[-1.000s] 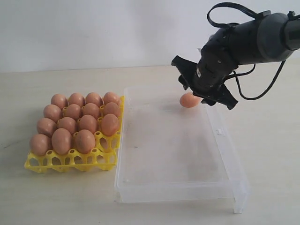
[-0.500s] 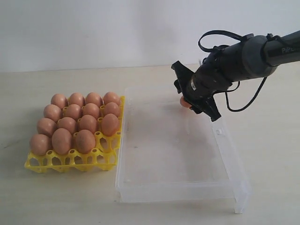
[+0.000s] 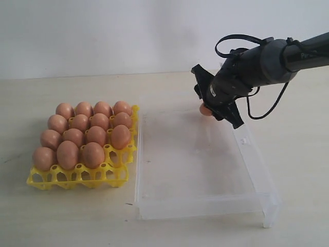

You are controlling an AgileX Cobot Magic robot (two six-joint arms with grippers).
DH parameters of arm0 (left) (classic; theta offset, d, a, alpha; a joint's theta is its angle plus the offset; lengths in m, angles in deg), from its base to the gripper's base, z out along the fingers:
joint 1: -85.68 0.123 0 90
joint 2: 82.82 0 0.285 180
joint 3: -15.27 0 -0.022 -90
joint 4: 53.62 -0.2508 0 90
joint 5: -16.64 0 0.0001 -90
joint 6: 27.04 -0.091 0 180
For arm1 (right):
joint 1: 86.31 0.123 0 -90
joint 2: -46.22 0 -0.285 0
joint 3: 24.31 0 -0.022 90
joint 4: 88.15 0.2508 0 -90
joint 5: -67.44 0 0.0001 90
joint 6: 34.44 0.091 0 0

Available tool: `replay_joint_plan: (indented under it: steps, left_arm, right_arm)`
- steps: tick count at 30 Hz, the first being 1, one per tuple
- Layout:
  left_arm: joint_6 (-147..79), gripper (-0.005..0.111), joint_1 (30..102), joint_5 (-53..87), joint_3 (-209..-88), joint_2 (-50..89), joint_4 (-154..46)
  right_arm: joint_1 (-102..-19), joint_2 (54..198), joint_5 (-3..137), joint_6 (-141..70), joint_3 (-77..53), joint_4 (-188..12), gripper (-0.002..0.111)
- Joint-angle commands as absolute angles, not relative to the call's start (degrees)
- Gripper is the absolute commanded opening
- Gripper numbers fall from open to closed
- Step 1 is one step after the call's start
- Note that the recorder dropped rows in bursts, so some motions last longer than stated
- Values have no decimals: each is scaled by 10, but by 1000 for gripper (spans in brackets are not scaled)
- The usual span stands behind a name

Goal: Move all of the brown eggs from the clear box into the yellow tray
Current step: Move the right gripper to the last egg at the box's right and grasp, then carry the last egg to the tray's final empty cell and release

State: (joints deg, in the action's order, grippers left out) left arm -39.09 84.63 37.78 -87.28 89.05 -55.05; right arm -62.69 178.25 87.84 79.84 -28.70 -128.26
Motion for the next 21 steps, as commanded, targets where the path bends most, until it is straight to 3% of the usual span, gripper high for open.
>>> replay_joint_plan:
  steps: [1, 12, 14, 18, 21]
  left_arm:
    - [-388, 0, 845, 373, -875, 894, -550]
    - [-388, 0, 845, 373, -875, 894, -550]
    - [-388, 0, 845, 373, -875, 894, -550]
    - [-388, 0, 845, 373, -875, 894, -550]
    - [-388, 0, 845, 373, -875, 894, -550]
  right_arm:
    - [-629, 1795, 890, 798, -308, -1292, 54]
    - [-629, 1828, 900, 798, -315, -1292, 52]
    - [-629, 1828, 900, 798, -315, -1292, 41]
    - [-629, 1821, 895, 787, -315, -1291, 2]
    - [-629, 1808, 859, 762, -315, -1292, 0]
